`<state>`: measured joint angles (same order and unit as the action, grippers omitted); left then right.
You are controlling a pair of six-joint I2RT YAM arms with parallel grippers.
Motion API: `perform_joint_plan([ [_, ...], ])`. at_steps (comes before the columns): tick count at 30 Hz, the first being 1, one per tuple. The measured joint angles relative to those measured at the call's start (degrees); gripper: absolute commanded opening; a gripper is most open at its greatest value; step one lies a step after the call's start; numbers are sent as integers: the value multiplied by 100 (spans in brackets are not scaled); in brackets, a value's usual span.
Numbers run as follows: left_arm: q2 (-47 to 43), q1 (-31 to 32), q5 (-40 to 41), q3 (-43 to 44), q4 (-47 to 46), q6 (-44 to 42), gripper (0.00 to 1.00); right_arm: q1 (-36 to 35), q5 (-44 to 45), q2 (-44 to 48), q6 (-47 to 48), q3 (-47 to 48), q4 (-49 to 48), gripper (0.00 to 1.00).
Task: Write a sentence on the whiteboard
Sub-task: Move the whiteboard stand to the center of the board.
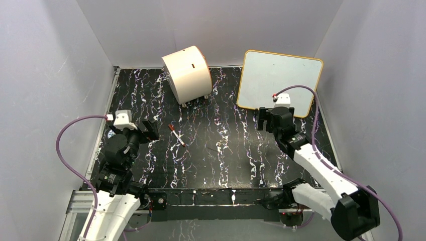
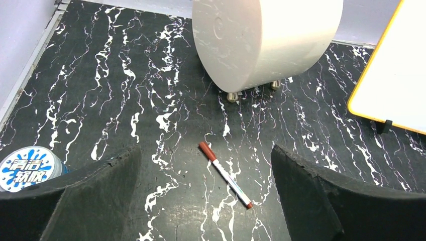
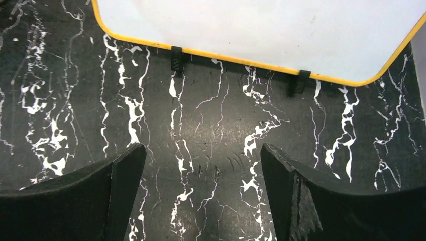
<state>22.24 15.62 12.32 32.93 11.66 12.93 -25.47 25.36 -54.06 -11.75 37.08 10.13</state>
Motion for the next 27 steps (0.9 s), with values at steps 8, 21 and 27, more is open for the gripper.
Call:
perform_joint_plan([
  [8, -184, 66, -4, -59, 13, -33, 96, 0, 160, -1451, -354, 166, -660, 81],
  [21, -247, 107, -96, -398, -267, -57, 95, 210, 208, -3447, -605, 844, -1725, 60],
  [27, -247, 107, -275, -490, -315, -94, 94, 302, 181, -4024, -697, 1161, -2059, 55],
])
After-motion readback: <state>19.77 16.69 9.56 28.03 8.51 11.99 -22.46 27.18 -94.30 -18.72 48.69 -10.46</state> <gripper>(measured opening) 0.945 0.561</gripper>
